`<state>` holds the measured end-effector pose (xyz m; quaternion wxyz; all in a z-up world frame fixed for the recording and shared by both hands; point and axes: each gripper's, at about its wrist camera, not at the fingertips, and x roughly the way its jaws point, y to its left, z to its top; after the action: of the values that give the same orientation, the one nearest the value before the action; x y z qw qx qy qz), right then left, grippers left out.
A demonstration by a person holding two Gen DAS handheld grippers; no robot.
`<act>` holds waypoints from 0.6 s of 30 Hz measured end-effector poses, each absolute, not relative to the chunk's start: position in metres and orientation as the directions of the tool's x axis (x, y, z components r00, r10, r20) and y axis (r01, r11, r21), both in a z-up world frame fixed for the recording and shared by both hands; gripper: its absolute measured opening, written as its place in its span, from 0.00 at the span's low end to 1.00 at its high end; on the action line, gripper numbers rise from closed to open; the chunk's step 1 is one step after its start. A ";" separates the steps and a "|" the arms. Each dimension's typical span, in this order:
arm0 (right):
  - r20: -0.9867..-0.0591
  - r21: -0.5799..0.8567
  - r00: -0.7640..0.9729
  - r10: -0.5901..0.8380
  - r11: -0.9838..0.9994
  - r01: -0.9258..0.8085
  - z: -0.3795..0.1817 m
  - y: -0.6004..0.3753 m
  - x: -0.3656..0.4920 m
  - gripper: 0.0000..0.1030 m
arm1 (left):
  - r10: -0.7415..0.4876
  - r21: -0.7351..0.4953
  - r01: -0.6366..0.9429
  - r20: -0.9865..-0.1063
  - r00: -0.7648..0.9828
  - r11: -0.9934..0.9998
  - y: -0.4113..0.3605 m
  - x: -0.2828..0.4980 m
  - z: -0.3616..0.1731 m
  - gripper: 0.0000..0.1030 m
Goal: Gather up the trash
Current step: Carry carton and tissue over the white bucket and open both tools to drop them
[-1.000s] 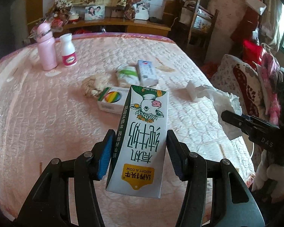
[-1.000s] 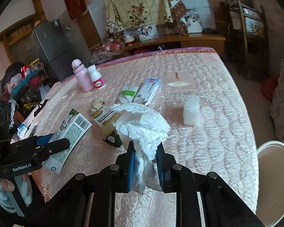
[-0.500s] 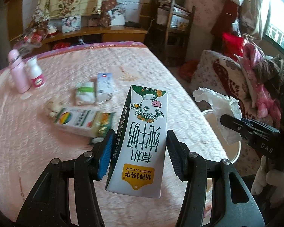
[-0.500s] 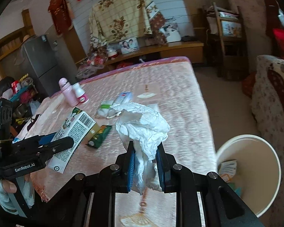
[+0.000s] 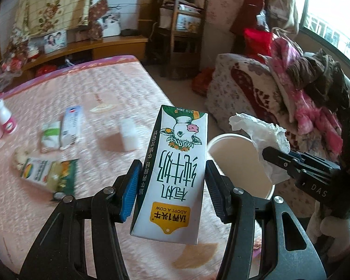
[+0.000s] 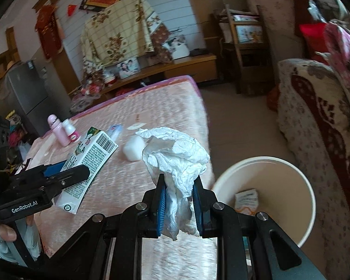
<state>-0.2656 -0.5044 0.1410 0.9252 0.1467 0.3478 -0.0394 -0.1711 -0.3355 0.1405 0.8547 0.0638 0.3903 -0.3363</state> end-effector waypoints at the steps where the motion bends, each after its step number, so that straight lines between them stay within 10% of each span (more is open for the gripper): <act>1: -0.656 0.245 0.755 0.024 0.952 0.183 0.141 -0.508 -0.267 0.19 | -0.529 -0.153 0.632 -0.710 0.464 0.760 -0.341 -0.172 0.140 0.51; 18: -0.700 0.255 0.711 -0.076 0.902 0.347 0.118 -0.578 -0.298 0.19 | -0.568 -0.187 0.703 -0.741 0.358 0.687 -0.424 -0.182 0.119 0.51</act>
<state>-0.2977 -0.5780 0.1181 0.9056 0.1874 0.3620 -0.1168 -0.1820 -0.4236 0.1193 0.8200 0.0812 0.4133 -0.3875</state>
